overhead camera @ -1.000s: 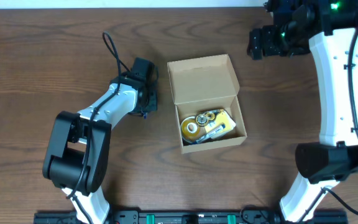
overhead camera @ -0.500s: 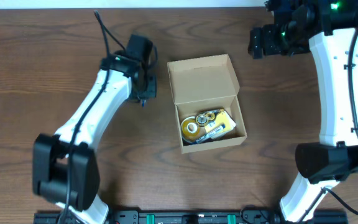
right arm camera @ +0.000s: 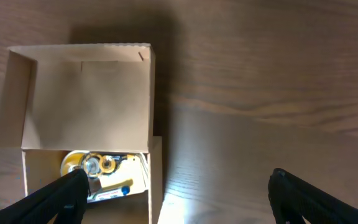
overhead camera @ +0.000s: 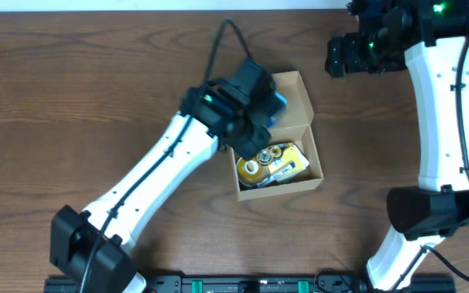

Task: Pack container
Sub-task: 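Carry the blue pen into the box and release it, then raise the left gripper out of the box, then move both grippers to the box lid's back edge and grip it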

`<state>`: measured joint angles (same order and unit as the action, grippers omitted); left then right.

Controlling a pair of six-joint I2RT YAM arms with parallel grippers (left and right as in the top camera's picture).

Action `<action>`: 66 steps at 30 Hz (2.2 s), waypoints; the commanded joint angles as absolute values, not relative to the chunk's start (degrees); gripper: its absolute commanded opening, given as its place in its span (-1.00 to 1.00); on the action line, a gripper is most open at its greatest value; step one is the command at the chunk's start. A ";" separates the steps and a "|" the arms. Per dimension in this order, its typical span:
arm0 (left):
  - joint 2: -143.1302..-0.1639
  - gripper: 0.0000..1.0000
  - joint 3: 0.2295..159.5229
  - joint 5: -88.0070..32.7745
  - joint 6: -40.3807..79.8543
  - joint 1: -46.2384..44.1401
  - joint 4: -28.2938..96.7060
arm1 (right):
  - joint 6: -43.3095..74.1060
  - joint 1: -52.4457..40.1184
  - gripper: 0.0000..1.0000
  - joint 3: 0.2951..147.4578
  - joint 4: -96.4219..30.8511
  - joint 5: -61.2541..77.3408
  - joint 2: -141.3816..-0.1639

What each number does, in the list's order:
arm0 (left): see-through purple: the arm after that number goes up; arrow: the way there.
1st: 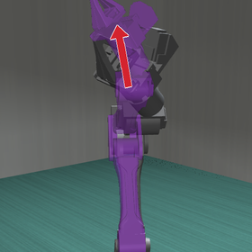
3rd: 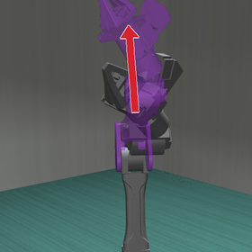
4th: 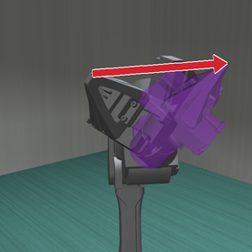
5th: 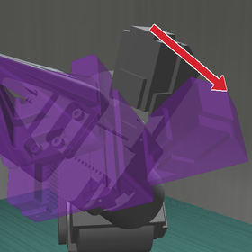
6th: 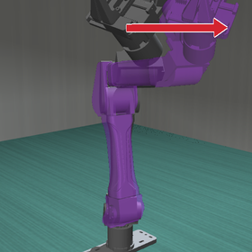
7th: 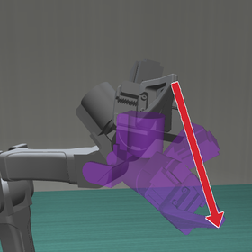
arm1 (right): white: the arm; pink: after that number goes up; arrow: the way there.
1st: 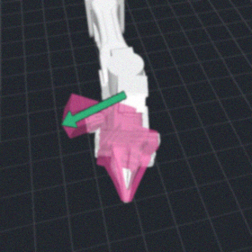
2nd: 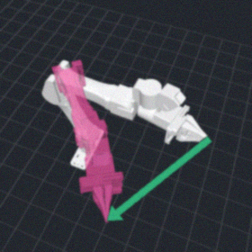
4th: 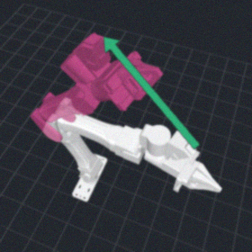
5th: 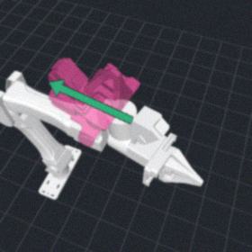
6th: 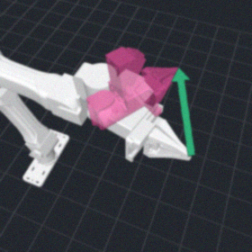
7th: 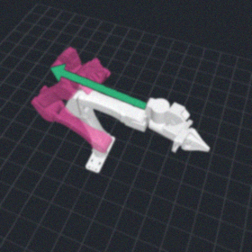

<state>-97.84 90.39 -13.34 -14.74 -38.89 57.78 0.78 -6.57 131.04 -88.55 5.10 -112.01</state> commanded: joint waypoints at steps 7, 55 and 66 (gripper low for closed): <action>-103.00 -0.81 91.15 -22.59 -34.00 -38.41 59.83 | 0.16 -6.90 0.82 130.80 -89.67 4.51 -111.11; -114.28 -0.47 104.79 3.68 10.81 -16.78 66.83 | 0.75 -6.72 -0.97 110.15 -78.37 3.46 -112.75; -114.28 -0.39 91.61 -1.08 12.03 -16.53 56.64 | -0.93 -6.76 -0.97 102.50 -72.58 6.59 -118.32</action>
